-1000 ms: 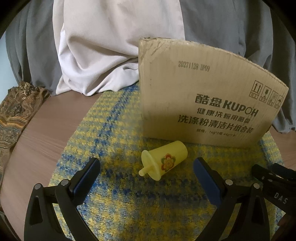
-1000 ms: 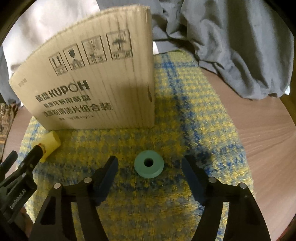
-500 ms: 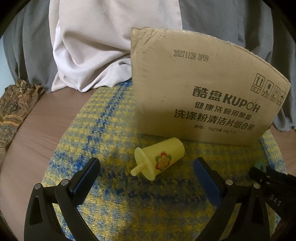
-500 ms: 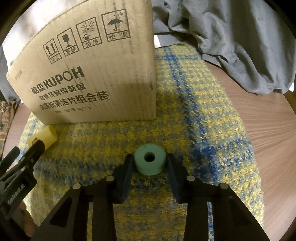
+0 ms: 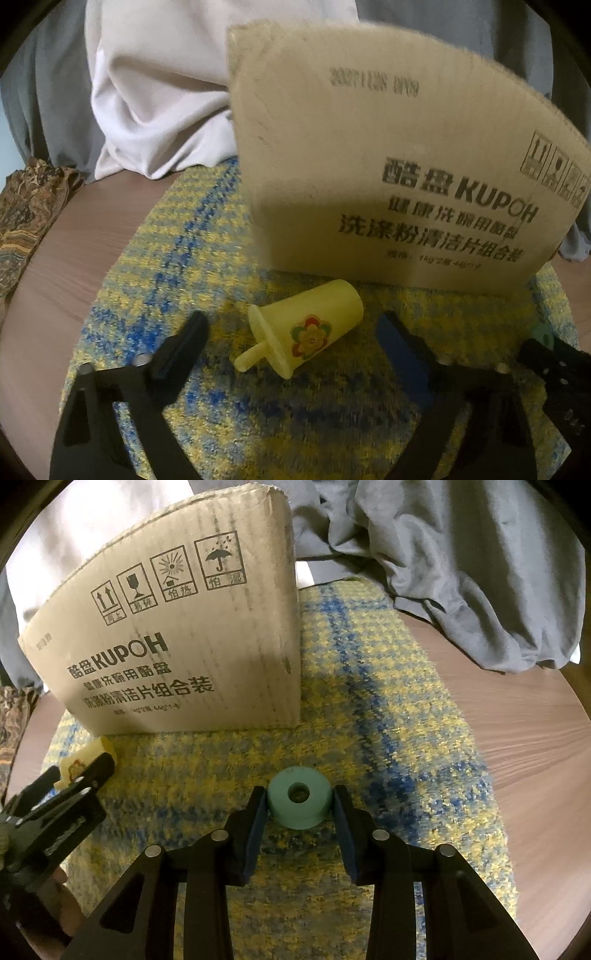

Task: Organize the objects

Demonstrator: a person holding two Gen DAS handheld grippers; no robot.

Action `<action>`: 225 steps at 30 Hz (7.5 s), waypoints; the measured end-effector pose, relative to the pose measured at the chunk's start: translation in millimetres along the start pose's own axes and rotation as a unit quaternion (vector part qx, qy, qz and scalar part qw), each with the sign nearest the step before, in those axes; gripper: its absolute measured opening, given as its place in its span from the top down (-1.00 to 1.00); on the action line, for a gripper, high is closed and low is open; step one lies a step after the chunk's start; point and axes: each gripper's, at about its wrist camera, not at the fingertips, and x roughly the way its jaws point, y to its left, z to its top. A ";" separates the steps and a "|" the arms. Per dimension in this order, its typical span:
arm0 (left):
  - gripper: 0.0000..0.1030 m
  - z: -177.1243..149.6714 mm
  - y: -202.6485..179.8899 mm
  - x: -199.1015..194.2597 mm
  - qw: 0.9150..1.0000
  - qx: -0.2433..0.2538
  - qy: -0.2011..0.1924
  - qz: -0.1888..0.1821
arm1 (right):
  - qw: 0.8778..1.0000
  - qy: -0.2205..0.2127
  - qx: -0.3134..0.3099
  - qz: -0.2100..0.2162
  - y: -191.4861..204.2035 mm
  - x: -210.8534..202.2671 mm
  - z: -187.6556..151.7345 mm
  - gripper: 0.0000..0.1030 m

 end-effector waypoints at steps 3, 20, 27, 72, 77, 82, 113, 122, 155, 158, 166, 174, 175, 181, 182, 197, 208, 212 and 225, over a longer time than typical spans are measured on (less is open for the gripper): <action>-0.26 -0.8 -2.8 6.6 1.000 0.004 0.014 -0.009 | 1.000 0.000 0.000 0.002 -2.0 -1.0 2.8 0.29; -0.25 -3.5 0.0 -11.7 1.000 0.017 -0.010 -0.001 | 1.000 -0.023 -0.007 -0.002 20.6 -44.8 1.0 0.29; -0.25 -0.9 2.0 -37.2 0.999 0.020 -0.035 -0.004 | 0.999 -0.045 -0.015 -0.002 26.7 -65.7 1.9 0.30; -0.25 62.5 -5.4 -157.8 0.986 0.055 -0.157 -0.031 | 0.979 -0.195 -0.044 0.038 43.3 -191.2 41.4 0.29; -0.25 80.0 -6.1 -162.3 0.984 0.057 -0.164 -0.033 | 0.978 -0.203 -0.039 0.042 44.2 -195.2 58.3 0.30; -0.25 98.5 -7.5 -157.4 0.983 0.061 -0.167 -0.037 | 0.976 -0.208 -0.039 0.041 46.6 -197.0 78.4 0.29; -0.26 151.6 -11.2 -90.6 0.992 0.071 -0.104 -0.033 | 0.988 -0.143 -0.038 0.038 60.2 -137.0 146.3 0.29; -0.50 147.7 -14.9 -84.8 0.992 0.082 -0.095 -0.024 | 0.989 -0.141 -0.034 0.038 56.3 -134.0 147.2 -0.17; -1.00 110.3 14.2 -132.1 0.989 0.012 -0.143 0.043 | 0.986 -0.167 -0.014 -0.006 49.3 -165.0 104.5 -0.89; -1.00 102.9 15.8 -140.5 0.988 0.009 -0.146 0.043 | 0.985 -0.171 -0.015 -0.004 48.9 -172.1 94.3 -0.89; -1.00 80.1 17.9 -162.7 0.987 0.008 -0.156 0.038 | 0.986 -0.168 -0.012 0.008 44.7 -181.2 66.5 -0.89; -1.00 57.4 20.4 -170.2 0.989 -0.004 -0.146 0.026 | 0.986 -0.165 -0.011 0.002 41.3 -185.5 40.7 -0.94; -1.00 54.4 20.8 -169.9 0.989 -0.005 -0.145 0.026 | 0.986 -0.164 -0.010 0.000 40.7 -185.7 36.7 -0.94; -1.00 31.8 26.0 -169.1 0.991 -0.011 -0.134 0.018 | 0.987 -0.160 -0.004 0.000 37.0 -187.2 15.3 -0.95; -1.00 26.9 26.9 -169.6 0.991 -0.011 -0.133 0.020 | 0.987 -0.159 -0.004 0.000 37.0 -187.4 12.1 -0.95; -1.00 -31.9 40.5 -176.0 0.994 -0.026 -0.106 0.012 | 0.988 -0.149 -0.024 -0.006 43.1 -194.3 -39.3 -0.95; -1.00 -71.8 37.7 -182.7 0.996 -0.023 -0.086 0.022 | 0.992 -0.123 -0.013 -0.002 27.9 -190.6 -70.1 -0.96; -1.00 -84.4 37.3 -184.6 0.996 -0.018 -0.082 0.034 | 0.993 -0.114 -0.012 -0.001 25.2 -188.6 -81.5 -0.96; -0.99 -110.4 36.6 -169.6 0.998 -0.019 -0.041 0.042 | 0.996 -0.090 -0.011 -0.003 19.4 -174.8 -101.5 -0.96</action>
